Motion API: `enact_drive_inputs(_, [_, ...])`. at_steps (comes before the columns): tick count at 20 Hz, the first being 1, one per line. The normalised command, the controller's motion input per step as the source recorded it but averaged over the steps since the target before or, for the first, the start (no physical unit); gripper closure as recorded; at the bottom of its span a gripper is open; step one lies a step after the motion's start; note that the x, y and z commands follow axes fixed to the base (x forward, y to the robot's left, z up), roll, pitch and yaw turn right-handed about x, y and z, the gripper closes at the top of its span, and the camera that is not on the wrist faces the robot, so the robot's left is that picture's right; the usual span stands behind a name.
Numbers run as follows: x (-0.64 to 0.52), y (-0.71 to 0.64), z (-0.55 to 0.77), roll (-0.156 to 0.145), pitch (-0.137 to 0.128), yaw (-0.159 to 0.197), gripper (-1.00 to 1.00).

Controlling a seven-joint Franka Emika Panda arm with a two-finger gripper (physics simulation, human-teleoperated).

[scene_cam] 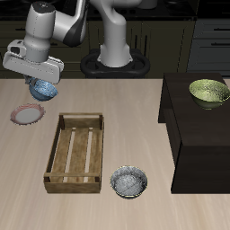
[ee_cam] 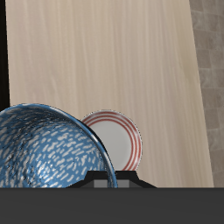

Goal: Place the blue bowl on the plate

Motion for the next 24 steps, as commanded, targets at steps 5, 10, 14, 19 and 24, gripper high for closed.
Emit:
enact_drive_inputs(5, [-0.16, -0.17, -0.13, -0.002, 0.007, 0.013, 1.00])
enact_drive_inputs(10, [0.02, -0.07, -0.14, -0.015, 0.020, 0.002, 1.00])
enact_drive_inputs(14, [0.02, -0.13, -0.12, -0.018, -0.002, -0.001, 1.00])
enact_drive_inputs(19, [0.06, -0.13, -0.15, -0.037, 0.023, -0.011, 1.00])
enact_drive_inputs(24, [0.00, -0.06, -0.19, -0.018, 0.021, -0.007, 1.00])
